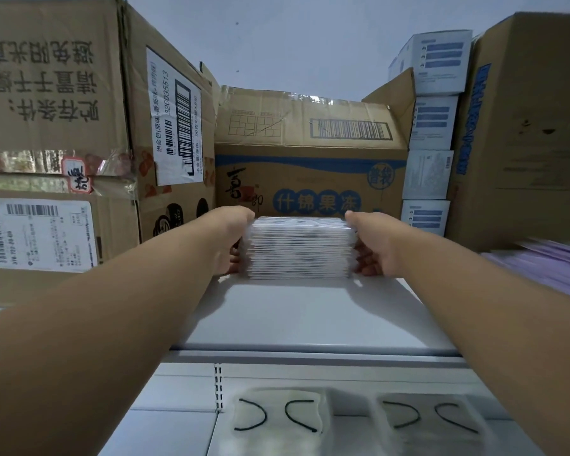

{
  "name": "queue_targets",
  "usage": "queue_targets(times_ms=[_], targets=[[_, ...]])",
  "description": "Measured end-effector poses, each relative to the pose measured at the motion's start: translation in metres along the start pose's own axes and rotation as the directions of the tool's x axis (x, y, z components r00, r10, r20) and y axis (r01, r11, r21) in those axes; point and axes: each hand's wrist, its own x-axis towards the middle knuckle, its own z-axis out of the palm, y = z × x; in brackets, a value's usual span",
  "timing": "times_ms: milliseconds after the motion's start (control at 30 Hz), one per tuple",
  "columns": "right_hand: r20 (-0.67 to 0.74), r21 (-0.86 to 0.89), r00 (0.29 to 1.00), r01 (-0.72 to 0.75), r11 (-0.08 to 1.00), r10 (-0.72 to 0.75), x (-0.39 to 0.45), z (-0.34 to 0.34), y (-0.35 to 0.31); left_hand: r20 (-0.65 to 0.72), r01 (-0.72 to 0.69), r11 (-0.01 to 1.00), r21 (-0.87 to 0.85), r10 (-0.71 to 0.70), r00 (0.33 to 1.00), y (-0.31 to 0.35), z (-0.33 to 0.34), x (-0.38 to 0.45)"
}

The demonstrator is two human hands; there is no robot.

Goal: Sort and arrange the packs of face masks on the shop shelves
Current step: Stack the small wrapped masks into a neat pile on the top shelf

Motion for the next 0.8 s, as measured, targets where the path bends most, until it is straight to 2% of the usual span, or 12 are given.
queue_targets(times_ms=[100,233,333,533,700,800], targets=[[0.035,-0.016,0.999,0.036,0.999,-0.036,-0.001,0.0,0.001,0.003,-0.013,0.999,0.034,0.013,1.0,0.0,0.003,-0.005],[0.111,0.126,0.993,0.022,0.992,-0.036,-0.004,-0.008,0.006,-0.011,-0.022,0.998,0.063,0.023,1.0,-0.004,0.005,-0.009],[0.172,0.249,0.984,-0.002,0.968,-0.042,-0.005,-0.01,0.007,-0.037,-0.037,0.999,0.007,0.037,0.999,-0.006,0.006,-0.011],[0.296,0.308,0.953,-0.031,0.951,-0.065,-0.016,-0.003,0.004,-0.009,-0.116,0.979,-0.168,0.116,0.993,-0.009,0.006,-0.019],[0.317,0.326,0.934,0.056,0.944,-0.165,-0.02,-0.001,0.005,0.106,-0.249,0.945,-0.212,0.275,0.956,-0.016,0.002,-0.024],[0.36,0.383,0.878,0.17,0.908,-0.316,-0.027,-0.011,0.01,0.193,-0.315,0.932,-0.177,0.347,0.918,-0.025,-0.007,-0.024]])
